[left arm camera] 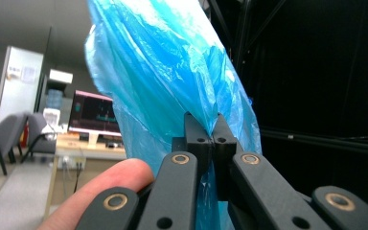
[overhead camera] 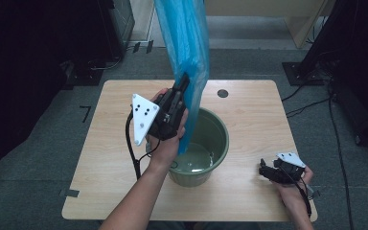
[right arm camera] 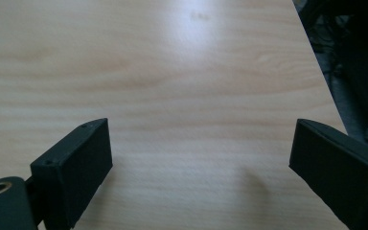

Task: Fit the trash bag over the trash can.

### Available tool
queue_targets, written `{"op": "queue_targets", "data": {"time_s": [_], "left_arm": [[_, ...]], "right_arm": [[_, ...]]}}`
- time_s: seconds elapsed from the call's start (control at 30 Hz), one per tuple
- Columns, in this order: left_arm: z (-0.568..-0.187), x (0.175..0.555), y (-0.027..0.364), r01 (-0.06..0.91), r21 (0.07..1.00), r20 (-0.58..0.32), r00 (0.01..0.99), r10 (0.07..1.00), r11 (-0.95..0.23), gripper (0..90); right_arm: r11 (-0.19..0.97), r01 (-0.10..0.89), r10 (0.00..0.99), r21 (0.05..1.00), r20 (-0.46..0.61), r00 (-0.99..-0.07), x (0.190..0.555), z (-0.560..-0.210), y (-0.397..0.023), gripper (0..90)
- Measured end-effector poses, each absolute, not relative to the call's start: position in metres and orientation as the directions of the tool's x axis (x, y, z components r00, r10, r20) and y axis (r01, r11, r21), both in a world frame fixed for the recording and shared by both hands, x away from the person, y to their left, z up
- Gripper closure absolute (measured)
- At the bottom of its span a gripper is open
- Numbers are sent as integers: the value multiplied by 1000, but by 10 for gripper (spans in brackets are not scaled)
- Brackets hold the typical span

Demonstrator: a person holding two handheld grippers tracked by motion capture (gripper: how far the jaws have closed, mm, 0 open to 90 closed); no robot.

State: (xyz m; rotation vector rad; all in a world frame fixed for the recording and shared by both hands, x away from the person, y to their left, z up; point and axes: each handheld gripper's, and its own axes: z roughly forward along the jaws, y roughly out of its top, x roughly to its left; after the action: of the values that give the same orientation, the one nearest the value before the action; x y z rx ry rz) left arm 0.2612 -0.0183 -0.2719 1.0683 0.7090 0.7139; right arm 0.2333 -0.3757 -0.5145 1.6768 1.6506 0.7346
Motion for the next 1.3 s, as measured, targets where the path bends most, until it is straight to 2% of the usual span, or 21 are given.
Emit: {"op": "queue_targets", "data": {"time_s": [0.1,0.3,0.37,0.53,0.7,0.73,1.07,1.3], "left_arm": [[-281,260,-14,-151,939,-168,581,796,309,900],[-292,257,-10,-139,944,-168,582,796,300,900],[-294,255,-10,-137,944,-167,585,794,299,900],[-299,252,-7,-140,948,-154,587,795,287,900],[-303,250,-5,-134,949,-155,588,794,285,900],[-304,250,-5,-133,950,-154,591,792,284,900],[-311,244,0,-125,953,-149,604,783,277,900],[-309,241,0,-136,956,-129,604,787,262,900]], "right_arm": [[4,553,999,833,-25,31,231,-495,-366,74],[7,342,1000,940,3,-30,224,-442,-336,82],[-1,277,999,961,10,-30,224,-424,-324,149],[-5,166,994,986,23,-107,225,-382,-294,185],[-15,52,984,999,24,-175,227,-341,-264,317],[-26,40,982,999,33,-186,228,-335,-260,367],[-62,-30,952,998,50,-303,233,-304,-224,519],[-85,-65,926,994,54,-374,230,-291,-210,542]]}}
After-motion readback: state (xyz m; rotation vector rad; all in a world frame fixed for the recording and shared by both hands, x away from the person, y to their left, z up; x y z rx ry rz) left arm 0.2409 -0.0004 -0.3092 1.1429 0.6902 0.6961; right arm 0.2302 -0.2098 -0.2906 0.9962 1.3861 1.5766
